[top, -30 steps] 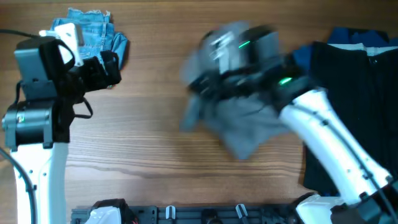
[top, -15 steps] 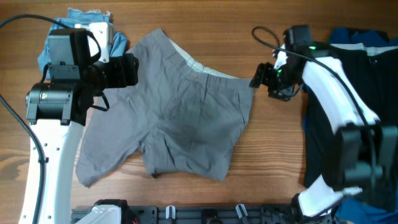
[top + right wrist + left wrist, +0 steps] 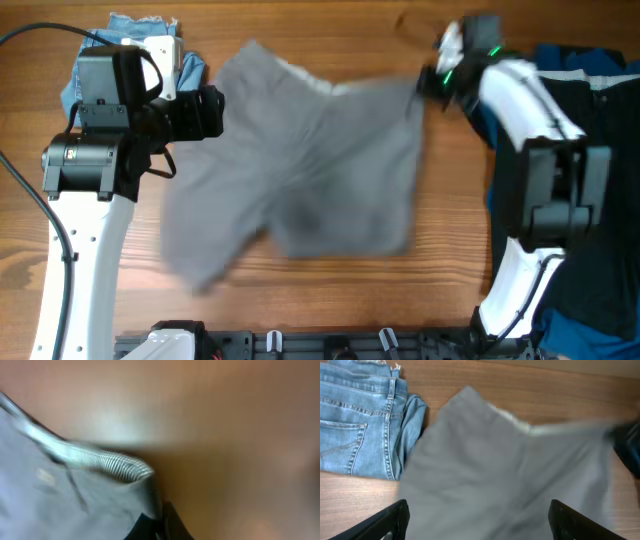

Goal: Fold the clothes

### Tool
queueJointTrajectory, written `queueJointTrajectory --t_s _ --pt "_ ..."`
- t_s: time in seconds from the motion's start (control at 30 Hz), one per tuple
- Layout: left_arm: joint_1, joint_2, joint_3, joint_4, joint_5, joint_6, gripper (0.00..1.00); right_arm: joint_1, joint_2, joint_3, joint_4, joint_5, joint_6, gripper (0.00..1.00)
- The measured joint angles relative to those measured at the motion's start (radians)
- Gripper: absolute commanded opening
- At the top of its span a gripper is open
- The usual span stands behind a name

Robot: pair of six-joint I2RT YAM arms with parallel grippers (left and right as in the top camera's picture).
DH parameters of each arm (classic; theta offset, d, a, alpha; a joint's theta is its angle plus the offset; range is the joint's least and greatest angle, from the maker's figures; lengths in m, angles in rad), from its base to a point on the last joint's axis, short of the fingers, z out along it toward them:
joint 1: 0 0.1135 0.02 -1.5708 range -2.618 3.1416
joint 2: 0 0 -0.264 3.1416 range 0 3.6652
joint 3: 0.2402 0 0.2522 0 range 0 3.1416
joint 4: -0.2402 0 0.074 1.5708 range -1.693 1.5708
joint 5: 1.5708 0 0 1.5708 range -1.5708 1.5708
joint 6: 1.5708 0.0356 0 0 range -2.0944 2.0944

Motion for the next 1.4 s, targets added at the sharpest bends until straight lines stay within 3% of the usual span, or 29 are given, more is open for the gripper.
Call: queueJointTrajectory --t_s 0.03,0.1,0.17,0.27,0.33,0.43,0.47,0.53,0.57,0.63,0.8,0.9,0.93,0.97,1.0,1.03,1.07,1.13,1.23,1.3,1.37,1.4 --pt "0.000 0.000 0.000 0.007 0.000 0.000 0.91 -0.032 -0.002 0.088 0.034 0.003 0.000 0.95" --pt "0.000 0.000 0.000 0.016 0.000 0.000 0.92 -0.147 -0.011 0.345 0.138 0.001 0.018 1.00" --pt "0.000 0.000 0.000 0.015 0.000 0.000 0.92 -0.212 -0.041 0.429 0.076 -0.032 0.033 0.95" --pt "0.000 0.000 0.001 -0.003 0.000 0.000 0.87 -0.219 -0.068 0.442 -0.231 -0.129 0.048 0.75" --pt "0.000 0.001 0.001 -0.029 0.000 0.000 0.80 -0.184 -0.068 0.421 -0.517 -0.160 0.032 0.69" --pt "0.000 0.021 0.002 -0.064 0.007 0.004 0.68 -0.098 -0.068 0.352 -0.710 -0.150 0.007 0.66" --pt "0.000 0.039 0.003 -0.076 0.016 0.005 0.63 -0.051 -0.068 0.307 -0.723 -0.138 0.000 0.65" --pt "-0.001 0.114 0.006 -0.099 0.042 0.010 0.63 0.036 -0.066 0.238 -0.732 -0.118 -0.009 0.64" --pt "-0.003 0.153 0.006 -0.113 0.051 0.008 0.62 0.078 -0.066 0.202 -0.748 -0.097 0.004 0.68" --pt "-0.015 0.239 0.006 -0.136 0.056 0.008 0.63 0.138 -0.065 0.110 -0.754 -0.040 0.039 0.68" --pt "-0.082 0.323 0.006 -0.094 0.080 0.014 0.72 0.185 -0.062 -0.174 -0.734 0.135 0.119 0.81" --pt "-0.145 0.365 0.006 -0.063 0.088 0.061 0.71 0.185 -0.062 -0.227 -0.580 0.164 0.119 0.74" --pt "-0.162 0.387 0.006 -0.056 0.090 0.066 0.71 0.185 -0.062 -0.233 -0.525 0.167 0.116 0.80" --pt "-0.172 0.406 0.006 -0.054 0.092 0.070 0.72 0.185 -0.062 -0.234 -0.481 0.169 0.115 0.79" --pt "-0.177 0.427 0.006 -0.052 0.095 0.072 0.73 0.185 -0.062 -0.234 -0.471 0.169 0.113 0.48" --pt "-0.177 0.441 0.006 -0.052 0.095 0.072 0.74 0.188 -0.062 -0.235 -0.471 0.168 0.112 0.35" --pt "-0.177 0.449 0.006 -0.052 0.095 0.073 0.79 0.191 -0.062 -0.238 -0.467 0.169 0.108 0.04" --pt "-0.177 0.457 0.006 -0.052 0.095 0.076 0.83 0.214 -0.062 -0.249 -0.481 0.176 0.111 0.04" --pt "-0.177 0.459 0.006 -0.063 0.095 0.080 0.85 0.219 -0.061 -0.180 -0.769 0.252 0.107 0.04" --pt "-0.177 0.459 0.006 -0.066 0.094 0.092 0.85 0.219 -0.076 -0.063 -0.864 0.279 0.076 0.04" --pt "-0.177 0.459 0.006 -0.060 0.094 0.100 0.85 0.219 -0.092 0.117 -0.816 0.303 0.034 0.04" --pt "-0.177 0.459 0.006 -0.059 0.094 0.103 0.84 0.219 -0.107 0.159 -0.695 0.308 0.021 0.08"
